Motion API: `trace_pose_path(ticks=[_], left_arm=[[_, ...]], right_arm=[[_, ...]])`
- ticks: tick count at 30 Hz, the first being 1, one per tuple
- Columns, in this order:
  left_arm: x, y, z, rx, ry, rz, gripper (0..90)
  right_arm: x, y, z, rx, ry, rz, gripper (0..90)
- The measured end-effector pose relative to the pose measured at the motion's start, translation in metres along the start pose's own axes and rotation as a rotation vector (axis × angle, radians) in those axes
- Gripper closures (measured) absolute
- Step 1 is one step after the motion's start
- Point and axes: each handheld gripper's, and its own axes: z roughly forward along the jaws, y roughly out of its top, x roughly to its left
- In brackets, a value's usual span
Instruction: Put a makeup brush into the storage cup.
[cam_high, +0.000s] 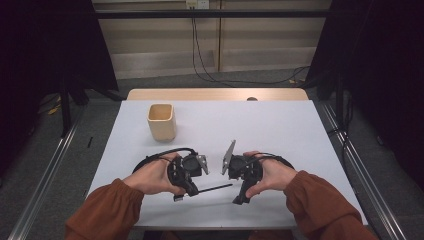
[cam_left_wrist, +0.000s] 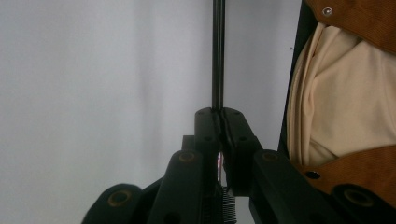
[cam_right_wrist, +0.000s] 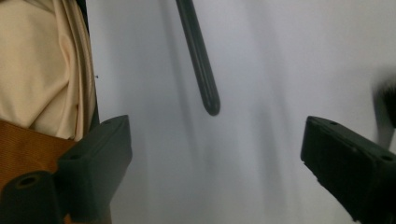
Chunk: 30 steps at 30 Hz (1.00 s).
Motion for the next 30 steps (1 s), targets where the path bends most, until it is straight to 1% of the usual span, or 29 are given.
trace_pose_path(ticks=[1, 2, 3, 4, 5, 6, 7, 8, 10, 12, 13, 15, 16, 17, 18, 19, 20, 21, 22, 23, 24, 26, 27, 29, 30], left_arm=[[0.001, 0.000, 0.000, 0.007, -0.010, 0.003, 85.6], [0.001, 0.001, 0.000, 0.006, -0.009, 0.004, 85.6], [0.001, 0.001, 0.000, 0.014, -0.010, 0.015, 85.6], [0.001, 0.001, 0.000, 0.017, -0.010, 0.017, 85.6], [0.001, 0.001, 0.000, 0.006, -0.009, 0.007, 85.6], [0.001, 0.001, 0.000, 0.004, -0.009, 0.006, 85.6], [0.001, 0.001, 0.001, -0.001, 0.003, 0.007, 85.6], [0.001, 0.000, 0.001, -0.004, -0.009, 0.007, 85.6], [0.001, 0.000, 0.001, -0.021, -0.009, 0.008, 85.6], [0.000, 0.000, 0.001, -0.031, 0.002, 0.009, 85.6], [0.001, 0.000, 0.001, -0.024, -0.010, 0.012, 85.6], [0.002, 0.000, 0.002, -0.017, -0.004, 0.015, 85.6], [0.002, 0.000, 0.002, -0.017, -0.001, 0.015, 85.6], [0.003, 0.000, 0.002, -0.007, -0.005, 0.026, 85.6], [0.001, 0.000, 0.003, -0.016, 0.001, 0.018, 85.6], [0.002, 0.000, 0.003, -0.017, 0.004, 0.026, 85.6], [0.001, 0.000, 0.003, -0.023, 0.004, 0.022, 85.6], [0.001, 0.000, 0.003, -0.024, 0.002, 0.025, 85.6], [0.001, 0.000, 0.004, -0.023, 0.002, 0.024, 85.5], [0.002, 0.000, 0.004, -0.016, 0.000, 0.033, 85.6], [0.001, 0.000, 0.006, -0.023, 0.006, 0.022, 85.6], [0.002, 0.000, 0.007, -0.017, 0.002, 0.024, 85.6], [0.003, 0.000, 0.007, -0.013, 0.000, 0.033, 85.6], [0.003, -0.001, 0.008, -0.026, 0.014, 0.029, 85.6], [0.003, -0.001, 0.009, -0.027, 0.014, 0.029, 85.5]], right_arm=[[0.001, 0.001, 0.000, 0.010, 0.006, 0.002, 14.2], [0.000, 0.002, 0.000, -0.004, -0.004, -0.013, 18.1], [0.001, 0.002, 0.000, -0.018, -0.013, -0.023, 23.1], [0.001, 0.003, -0.001, -0.023, -0.016, -0.036, 26.7], [0.002, 0.004, -0.002, -0.028, -0.017, -0.032, 28.5], [0.001, 0.005, -0.002, -0.040, -0.029, -0.045, 31.2], [0.001, 0.006, -0.002, -0.043, -0.031, -0.043, 34.2], [0.001, 0.006, -0.002, -0.053, -0.033, -0.047, 36.4], [0.000, 0.008, -0.003, -0.058, -0.032, -0.045, 40.6], [0.001, 0.009, -0.003, -0.060, -0.022, -0.044, 46.1], [0.001, 0.010, -0.003, -0.063, -0.024, -0.048, 48.2], [0.001, 0.010, -0.003, -0.063, -0.021, -0.058, 52.8], [0.000, 0.010, -0.002, -0.069, -0.019, -0.069, 54.6], [0.001, 0.011, -0.003, -0.065, -0.015, -0.066, 56.4], [0.002, 0.011, -0.003, -0.066, -0.013, -0.064, 58.4], [0.001, 0.012, -0.002, -0.076, -0.016, -0.072, 60.6], [0.002, 0.012, -0.003, -0.082, -0.017, -0.077, 62.9], [0.002, 0.013, -0.003, -0.085, -0.015, -0.077, 64.7], [0.002, 0.014, -0.003, -0.089, -0.016, -0.087, 66.2], [0.002, 0.014, -0.003, -0.091, -0.014, -0.090, 68.5], [0.002, 0.014, -0.003, -0.092, -0.007, -0.092, 70.1], [0.002, 0.015, -0.003, -0.095, -0.008, -0.099, 72.1], [0.002, 0.015, -0.003, -0.096, -0.006, -0.100, 73.1], [0.002, 0.016, -0.003, -0.108, -0.008, -0.109, 75.7], [0.002, 0.016, -0.002, -0.106, 0.005, -0.105, 76.7]])
